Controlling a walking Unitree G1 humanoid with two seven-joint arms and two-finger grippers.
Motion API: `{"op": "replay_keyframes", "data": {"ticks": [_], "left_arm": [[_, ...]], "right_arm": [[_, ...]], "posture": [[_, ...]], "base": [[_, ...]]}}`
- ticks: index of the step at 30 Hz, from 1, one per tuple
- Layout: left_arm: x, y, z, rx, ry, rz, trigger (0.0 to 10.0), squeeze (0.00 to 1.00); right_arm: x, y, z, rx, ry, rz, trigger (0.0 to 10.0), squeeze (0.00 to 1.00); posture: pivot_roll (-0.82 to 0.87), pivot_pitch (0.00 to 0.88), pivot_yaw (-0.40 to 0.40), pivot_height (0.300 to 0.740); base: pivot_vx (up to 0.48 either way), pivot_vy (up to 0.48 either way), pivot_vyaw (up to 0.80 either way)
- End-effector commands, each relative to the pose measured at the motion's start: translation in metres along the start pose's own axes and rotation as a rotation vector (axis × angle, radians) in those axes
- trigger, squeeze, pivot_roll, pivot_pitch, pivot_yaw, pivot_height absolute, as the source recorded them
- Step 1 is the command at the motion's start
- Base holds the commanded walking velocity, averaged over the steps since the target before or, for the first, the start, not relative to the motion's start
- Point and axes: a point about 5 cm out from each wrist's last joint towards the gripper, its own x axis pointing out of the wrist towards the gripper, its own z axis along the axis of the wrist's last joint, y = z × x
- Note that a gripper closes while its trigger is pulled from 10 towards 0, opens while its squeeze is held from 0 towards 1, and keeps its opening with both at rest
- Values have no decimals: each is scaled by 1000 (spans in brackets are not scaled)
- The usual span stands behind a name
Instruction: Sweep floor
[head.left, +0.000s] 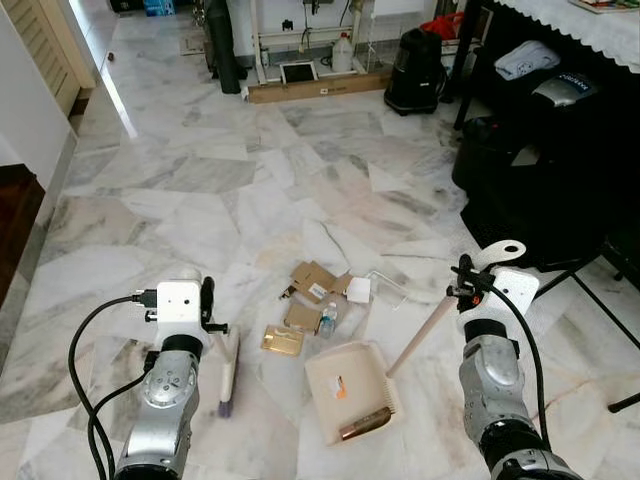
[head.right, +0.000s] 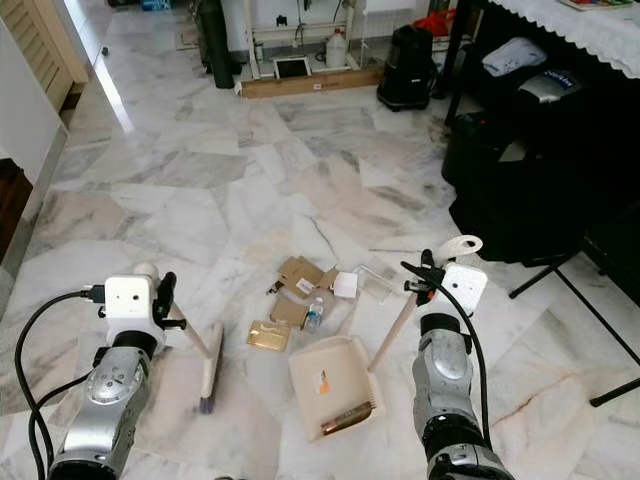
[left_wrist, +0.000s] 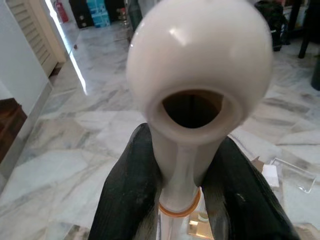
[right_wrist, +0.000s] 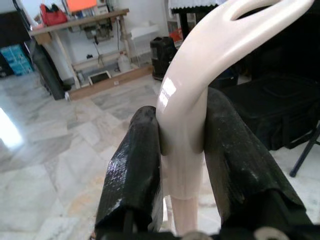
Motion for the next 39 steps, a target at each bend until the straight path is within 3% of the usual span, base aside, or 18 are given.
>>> {"op": "replay_keyframes", "data": {"ticks": [1,17,39], "left_arm": [[-1,0,4,-2,-43,-16,10000,0],[6,-8,6,-11,-64,-43,10000,0],[12,-21,11,-39,-82,-55,10000,0]], "right_arm": [[2,2,11,31,-70,-17,10000,0],[-9,-11,13,82,-102,-89,10000,0],[-18,-31,24,-25,-129,-88,10000,0]], "posture": [[85,0,33,740],[46,0,70,740],[-15,0,99,740]], "base": [[0,0,0],[0,0,0],[0,0,72]]}}
